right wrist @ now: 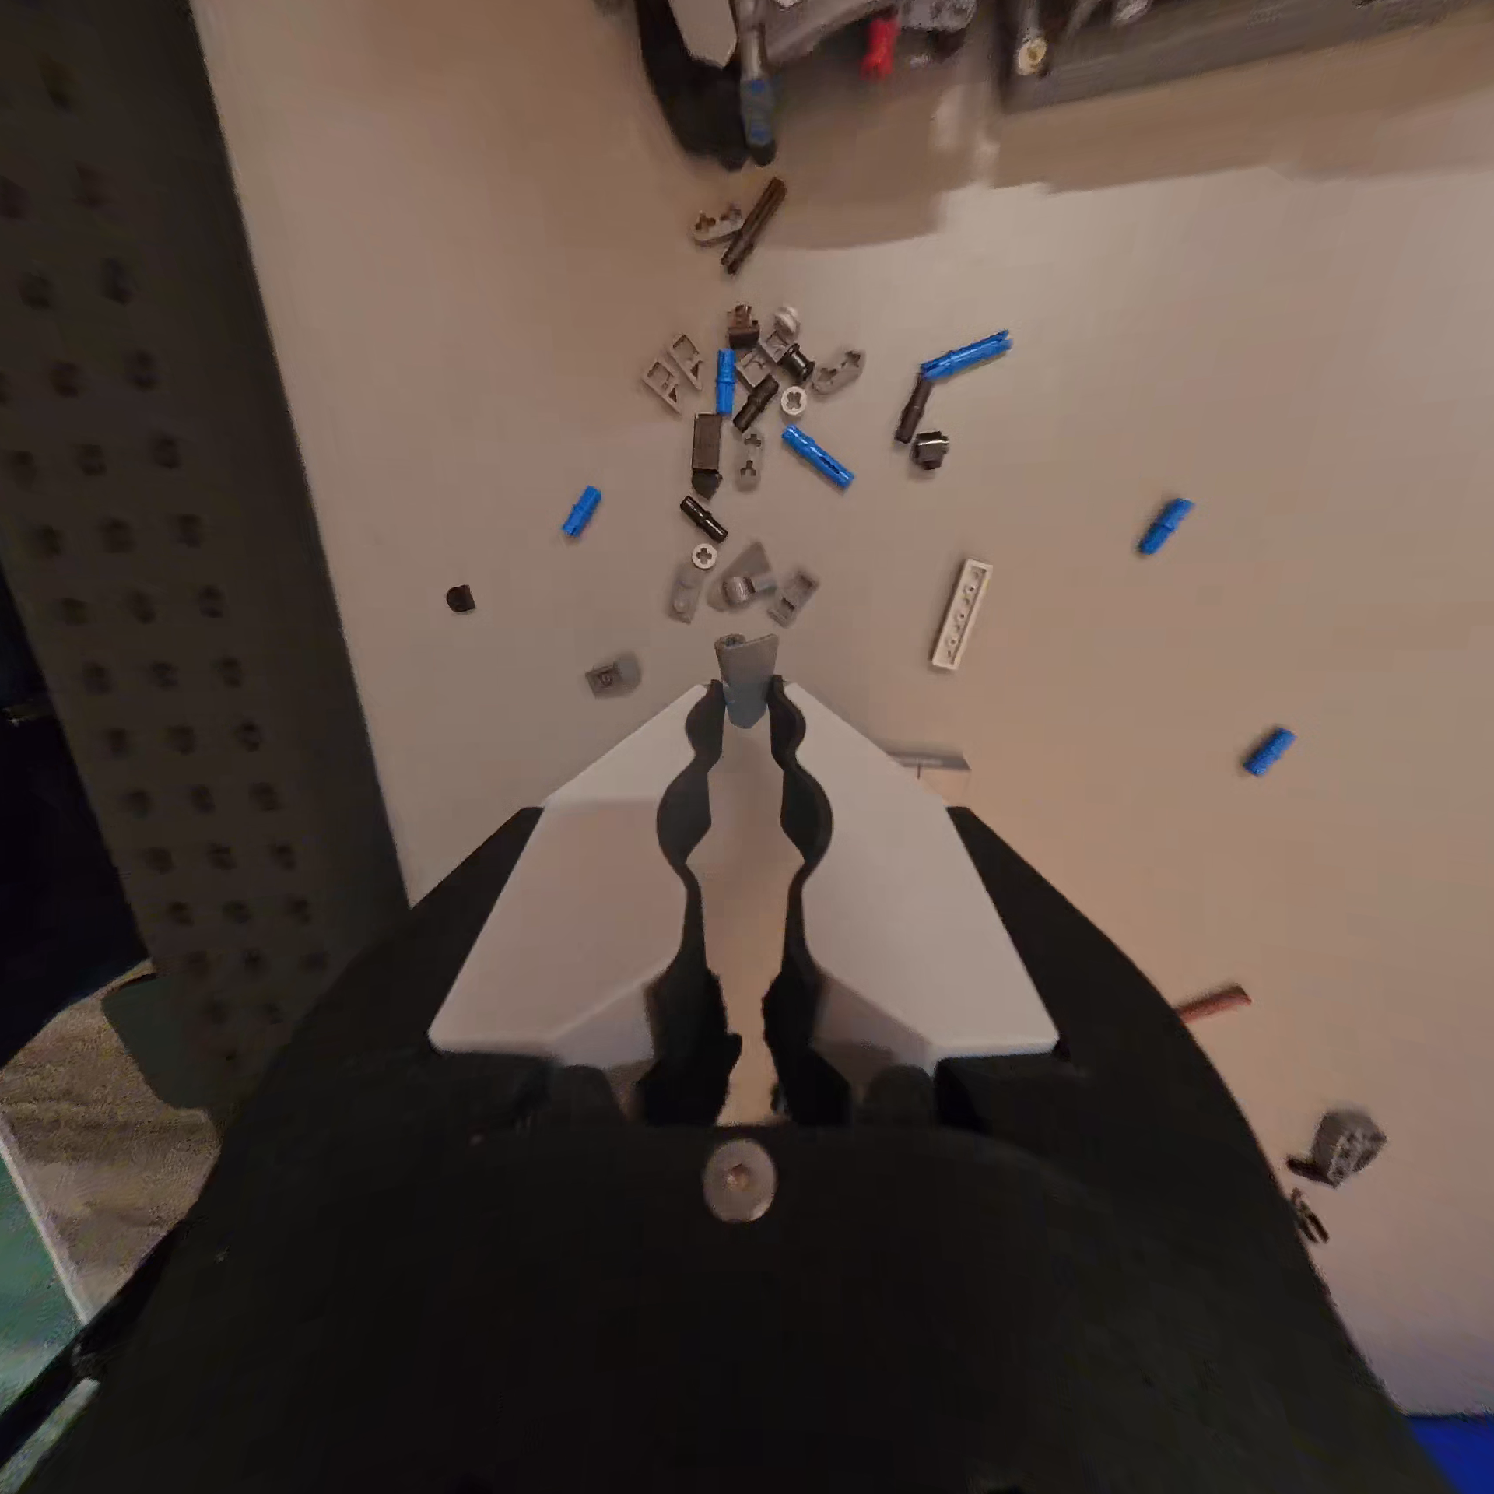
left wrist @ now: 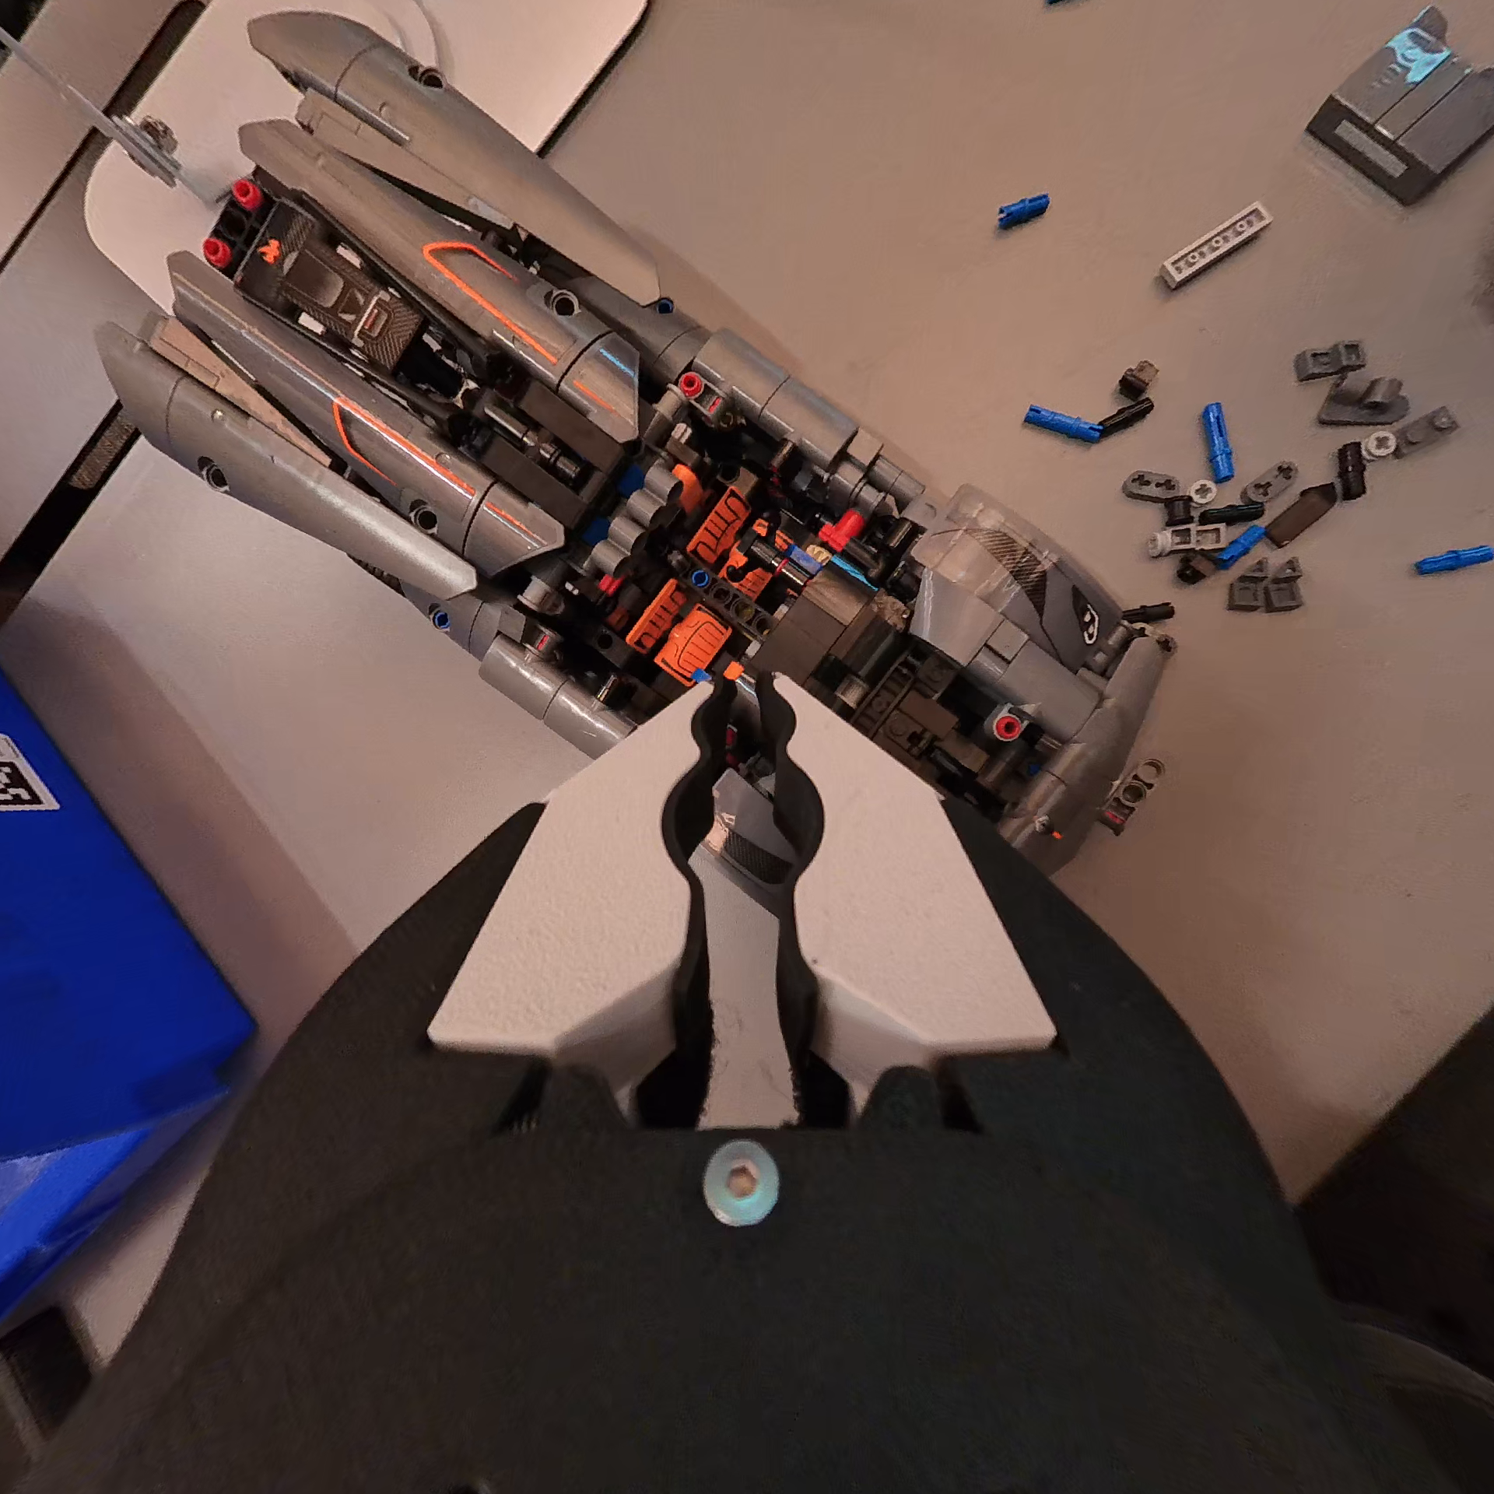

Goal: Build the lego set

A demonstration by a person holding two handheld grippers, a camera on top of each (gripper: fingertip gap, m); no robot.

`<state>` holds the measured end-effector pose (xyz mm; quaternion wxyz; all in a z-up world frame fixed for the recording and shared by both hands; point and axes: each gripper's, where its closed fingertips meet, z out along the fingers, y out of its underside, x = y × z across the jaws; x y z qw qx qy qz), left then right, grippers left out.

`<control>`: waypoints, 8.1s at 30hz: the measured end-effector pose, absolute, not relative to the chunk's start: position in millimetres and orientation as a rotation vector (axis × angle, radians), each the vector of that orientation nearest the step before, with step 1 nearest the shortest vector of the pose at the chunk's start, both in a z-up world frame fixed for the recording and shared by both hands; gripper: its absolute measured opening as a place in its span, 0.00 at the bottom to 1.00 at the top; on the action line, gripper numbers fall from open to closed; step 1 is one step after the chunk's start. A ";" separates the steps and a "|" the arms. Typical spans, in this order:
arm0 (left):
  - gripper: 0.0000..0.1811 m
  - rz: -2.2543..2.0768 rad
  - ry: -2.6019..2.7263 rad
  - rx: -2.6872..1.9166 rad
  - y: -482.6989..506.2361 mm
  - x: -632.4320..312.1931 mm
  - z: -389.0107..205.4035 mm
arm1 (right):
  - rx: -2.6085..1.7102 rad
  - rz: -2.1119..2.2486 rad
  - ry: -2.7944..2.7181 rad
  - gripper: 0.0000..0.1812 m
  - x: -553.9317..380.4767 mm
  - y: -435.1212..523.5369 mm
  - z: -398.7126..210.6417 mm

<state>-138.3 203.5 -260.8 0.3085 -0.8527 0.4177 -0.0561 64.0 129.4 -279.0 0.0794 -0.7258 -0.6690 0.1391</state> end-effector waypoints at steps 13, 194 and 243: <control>0.02 -0.167 1.114 -2.260 202.0 -137.1 -262.2 | -2.129 0.284 -2.209 0.09 86.3 123.4 -325.1; 0.14 -1.386 0.944 -2.461 144.2 -31.3 -292.3 | -2.057 0.417 -2.132 0.06 89.9 149.3 -313.9; 0.12 -1.271 0.987 -2.511 145.3 -37.9 -301.7 | -2.045 0.399 -2.171 0.08 91.9 146.0 -318.4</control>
